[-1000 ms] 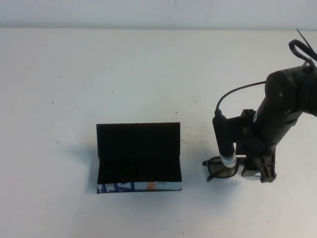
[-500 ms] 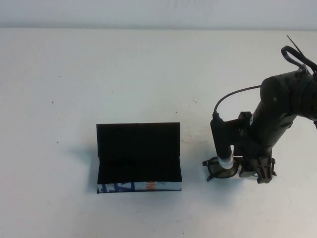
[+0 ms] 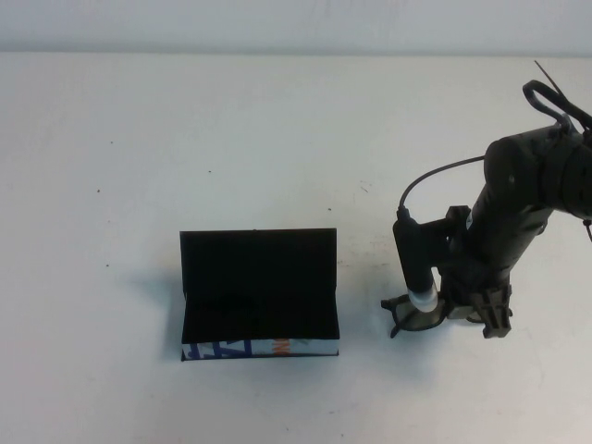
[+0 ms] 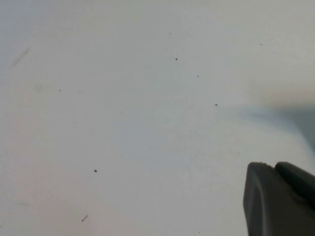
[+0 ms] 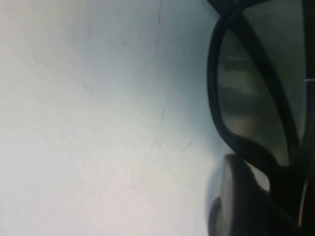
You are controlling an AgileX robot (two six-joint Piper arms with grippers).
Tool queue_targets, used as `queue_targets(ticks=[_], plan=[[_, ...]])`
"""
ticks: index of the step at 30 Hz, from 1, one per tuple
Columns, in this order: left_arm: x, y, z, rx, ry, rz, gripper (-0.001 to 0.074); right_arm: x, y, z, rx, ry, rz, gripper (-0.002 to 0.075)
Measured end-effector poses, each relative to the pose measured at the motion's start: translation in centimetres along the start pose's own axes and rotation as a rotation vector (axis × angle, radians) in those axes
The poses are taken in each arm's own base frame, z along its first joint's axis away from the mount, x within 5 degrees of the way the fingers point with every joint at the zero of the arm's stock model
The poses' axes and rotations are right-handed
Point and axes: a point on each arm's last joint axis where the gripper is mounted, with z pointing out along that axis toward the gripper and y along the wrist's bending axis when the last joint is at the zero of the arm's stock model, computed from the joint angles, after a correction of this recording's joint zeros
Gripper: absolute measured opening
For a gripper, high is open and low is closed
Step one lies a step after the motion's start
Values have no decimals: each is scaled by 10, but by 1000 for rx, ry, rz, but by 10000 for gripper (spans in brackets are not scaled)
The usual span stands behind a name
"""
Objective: Return glasses to glasses case
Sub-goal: Pick up the glasses from the table
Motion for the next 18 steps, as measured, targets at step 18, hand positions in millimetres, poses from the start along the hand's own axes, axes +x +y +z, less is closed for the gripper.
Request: queue_targets(ticks=[18], plan=[[0, 0, 0, 0, 0, 0, -5, 1, 0, -10, -62, 35, 57, 15]])
